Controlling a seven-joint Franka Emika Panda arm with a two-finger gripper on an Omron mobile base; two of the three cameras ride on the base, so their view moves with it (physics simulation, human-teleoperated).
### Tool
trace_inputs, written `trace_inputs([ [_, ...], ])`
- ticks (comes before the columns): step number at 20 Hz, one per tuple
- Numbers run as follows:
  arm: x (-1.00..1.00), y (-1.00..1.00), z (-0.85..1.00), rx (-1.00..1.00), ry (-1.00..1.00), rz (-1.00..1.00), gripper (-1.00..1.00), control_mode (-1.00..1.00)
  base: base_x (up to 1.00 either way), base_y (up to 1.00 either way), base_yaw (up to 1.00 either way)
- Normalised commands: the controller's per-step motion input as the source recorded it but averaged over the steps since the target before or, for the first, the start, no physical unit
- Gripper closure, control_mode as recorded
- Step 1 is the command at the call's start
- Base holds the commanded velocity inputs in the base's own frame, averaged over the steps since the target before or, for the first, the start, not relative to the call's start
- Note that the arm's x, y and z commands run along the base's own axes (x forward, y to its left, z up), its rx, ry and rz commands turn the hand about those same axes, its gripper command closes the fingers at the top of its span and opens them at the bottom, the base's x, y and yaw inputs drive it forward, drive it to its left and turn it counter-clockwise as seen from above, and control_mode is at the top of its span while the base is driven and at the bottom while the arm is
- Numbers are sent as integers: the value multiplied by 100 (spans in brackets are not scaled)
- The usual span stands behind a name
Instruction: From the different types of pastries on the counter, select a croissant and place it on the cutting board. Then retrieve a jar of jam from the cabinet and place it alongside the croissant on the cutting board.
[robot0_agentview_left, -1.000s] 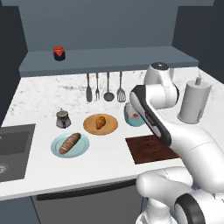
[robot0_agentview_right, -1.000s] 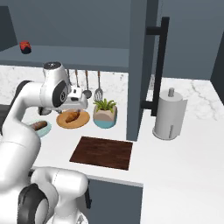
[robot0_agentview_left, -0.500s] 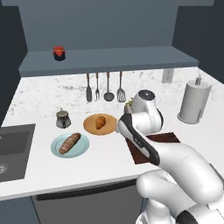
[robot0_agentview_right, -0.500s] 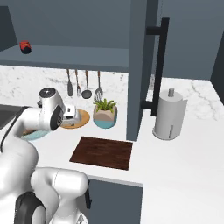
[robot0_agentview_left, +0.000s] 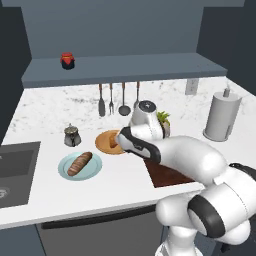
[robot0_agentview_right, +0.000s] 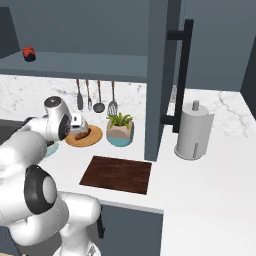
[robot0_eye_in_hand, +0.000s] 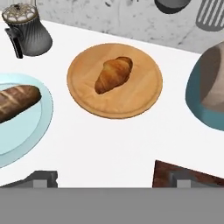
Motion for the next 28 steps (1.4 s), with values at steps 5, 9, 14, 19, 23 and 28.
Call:
trace_inputs([
  [5,19,11,-24,0,-10,0,-100,-100,0,0,0],
  [9,11,0,-14,0,-22,-1,-100,-100,0,0,0],
  [14,53,0,-8,12,-9,0,-100,-100,0,0,0],
  [19,39,7,0,10,2,0,-100,-100,0,0,0],
  [23,23,19,-1,0,4,0,-100,-100,0,0,0],
  [28,44,22,-2,0,0,0,-100,-100,0,0,0],
])
